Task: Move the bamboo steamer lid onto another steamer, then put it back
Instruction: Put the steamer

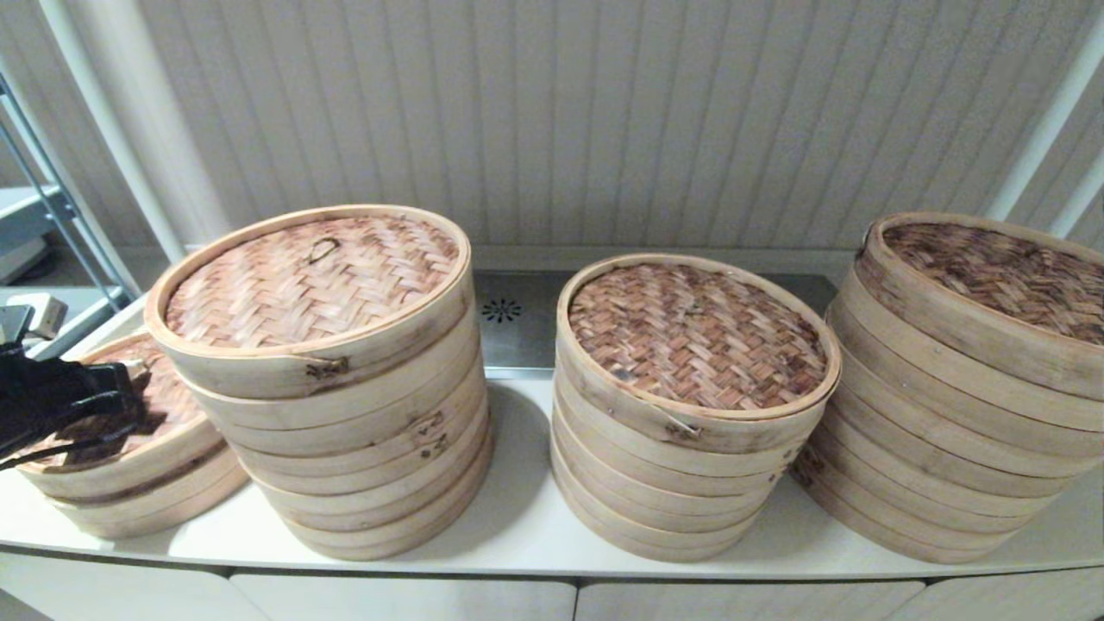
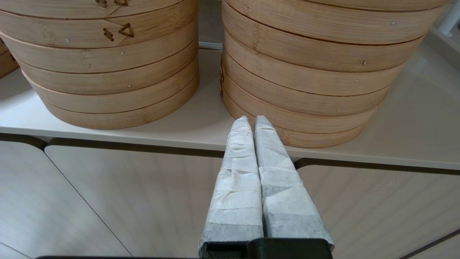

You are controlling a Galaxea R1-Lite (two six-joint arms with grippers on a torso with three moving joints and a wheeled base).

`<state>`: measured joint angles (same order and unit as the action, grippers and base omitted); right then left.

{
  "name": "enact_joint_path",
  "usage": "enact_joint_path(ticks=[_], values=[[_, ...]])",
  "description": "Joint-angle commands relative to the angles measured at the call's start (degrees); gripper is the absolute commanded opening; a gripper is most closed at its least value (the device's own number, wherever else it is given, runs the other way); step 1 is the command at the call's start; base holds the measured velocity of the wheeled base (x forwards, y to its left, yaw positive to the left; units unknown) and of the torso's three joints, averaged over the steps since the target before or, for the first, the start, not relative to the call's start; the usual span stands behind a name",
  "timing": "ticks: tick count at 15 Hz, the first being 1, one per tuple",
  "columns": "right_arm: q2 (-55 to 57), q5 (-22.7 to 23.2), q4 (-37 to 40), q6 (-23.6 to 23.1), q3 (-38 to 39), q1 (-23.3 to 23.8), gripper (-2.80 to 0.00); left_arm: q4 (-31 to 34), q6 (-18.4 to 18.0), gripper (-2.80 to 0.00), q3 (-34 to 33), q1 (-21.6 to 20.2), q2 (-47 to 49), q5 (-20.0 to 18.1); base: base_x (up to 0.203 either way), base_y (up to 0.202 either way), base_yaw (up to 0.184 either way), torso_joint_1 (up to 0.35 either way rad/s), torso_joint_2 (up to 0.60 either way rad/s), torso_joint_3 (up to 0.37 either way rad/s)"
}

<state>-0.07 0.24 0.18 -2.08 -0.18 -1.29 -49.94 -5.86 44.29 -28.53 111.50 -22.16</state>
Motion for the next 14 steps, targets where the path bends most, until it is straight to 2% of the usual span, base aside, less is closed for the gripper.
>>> enact_joint_path(ticks=[1, 11, 14], values=[[-0.3, 0.0, 0.0, 0.0, 0.0, 0.0, -2.8, -0.2, 0.0, -2.8, -0.4, -0.2, -0.2, -0.2, 0.0, 0.0, 0.0, 0.0, 0.0, 0.0], [-0.3, 0.0, 0.0, 0.0, 0.0, 0.0, -2.8, -0.6, -1.3, -2.8, -1.3, -0.4, 2.0, -0.3, 0.0, 0.0, 0.0, 0.0, 0.0, 0.0], [-0.3, 0.0, 0.0, 0.0, 0.0, 0.0, -2.8, -2.8, -1.3, -2.8, -1.3, -0.3, 2.7, -0.4, 0.0, 0.0, 0.0, 0.0, 0.0, 0.0]])
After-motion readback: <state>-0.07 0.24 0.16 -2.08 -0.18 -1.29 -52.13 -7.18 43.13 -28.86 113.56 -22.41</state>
